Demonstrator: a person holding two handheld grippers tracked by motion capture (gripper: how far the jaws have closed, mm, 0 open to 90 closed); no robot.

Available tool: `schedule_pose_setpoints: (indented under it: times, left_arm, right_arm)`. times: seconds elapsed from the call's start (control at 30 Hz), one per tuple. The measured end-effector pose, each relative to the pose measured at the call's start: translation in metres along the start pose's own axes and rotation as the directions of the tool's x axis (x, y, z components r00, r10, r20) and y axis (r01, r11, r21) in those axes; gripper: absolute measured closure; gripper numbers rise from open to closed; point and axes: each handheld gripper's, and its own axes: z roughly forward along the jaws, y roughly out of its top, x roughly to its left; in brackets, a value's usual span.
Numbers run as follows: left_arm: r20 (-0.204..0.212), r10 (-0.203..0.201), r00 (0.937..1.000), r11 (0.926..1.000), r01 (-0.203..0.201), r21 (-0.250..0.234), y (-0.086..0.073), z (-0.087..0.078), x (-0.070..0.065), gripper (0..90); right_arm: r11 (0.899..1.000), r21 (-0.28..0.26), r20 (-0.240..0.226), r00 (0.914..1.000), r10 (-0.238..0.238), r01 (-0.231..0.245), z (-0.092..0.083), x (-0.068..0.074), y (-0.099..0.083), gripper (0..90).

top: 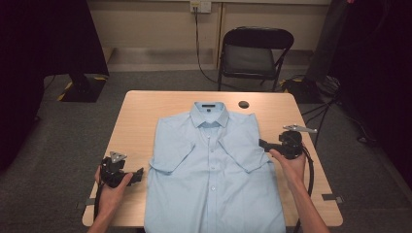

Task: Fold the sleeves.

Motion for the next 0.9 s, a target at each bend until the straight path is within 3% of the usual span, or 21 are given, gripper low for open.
schedule_pose_setpoints:
  times: [0.1,0.2,0.3,0.37,0.53,0.63,0.9]
  left_arm:
    - [0.0,0.0,1.0,1.0,0.0,0.0,0.0,0.0,0.0,0.0]
    - [-0.002,-0.002,1.0,1.0,0.002,0.0,0.0,0.0,0.0,0.0]
    - [-0.011,-0.009,0.9999,1.0,0.009,0.0,0.001,0.001,-0.002,0.0]
    - [-0.01,-0.009,0.9999,1.0,0.009,0.0,0.001,0.001,-0.002,0.0]
    - [-0.01,-0.009,0.9999,1.0,0.009,0.0,0.001,0.001,-0.002,0.0]
    - [-0.01,-0.009,0.9999,1.0,0.009,0.0,0.001,0.001,-0.002,0.0]
    - [-0.01,-0.009,0.9999,1.0,0.009,-0.001,0.001,0.001,-0.002,0.0]
  right_arm:
    - [1.0,-0.026,0.006,0.9999,0.014,-0.014,-0.012,-0.003,-0.001,5.5]
    - [0.997,-0.053,0.006,0.9985,0.054,-0.054,-0.023,-0.008,-0.006,12.1]
    - [0.994,-0.086,0.059,0.9961,0.065,-0.06,-0.034,-0.011,-0.012,12.5]
    - [0.993,-0.084,0.061,0.9942,0.089,-0.084,-0.039,-0.015,-0.015,12.5]
    - [0.995,-0.055,0.107,0.9904,0.088,-0.082,-0.05,-0.024,-0.024,8.9]
    - [0.994,-0.071,0.128,0.987,0.097,-0.088,-0.059,-0.027,-0.031,7.4]
    - [0.992,-0.048,0.161,0.9795,0.121,-0.115,-0.072,-0.038,-0.054,6.9]
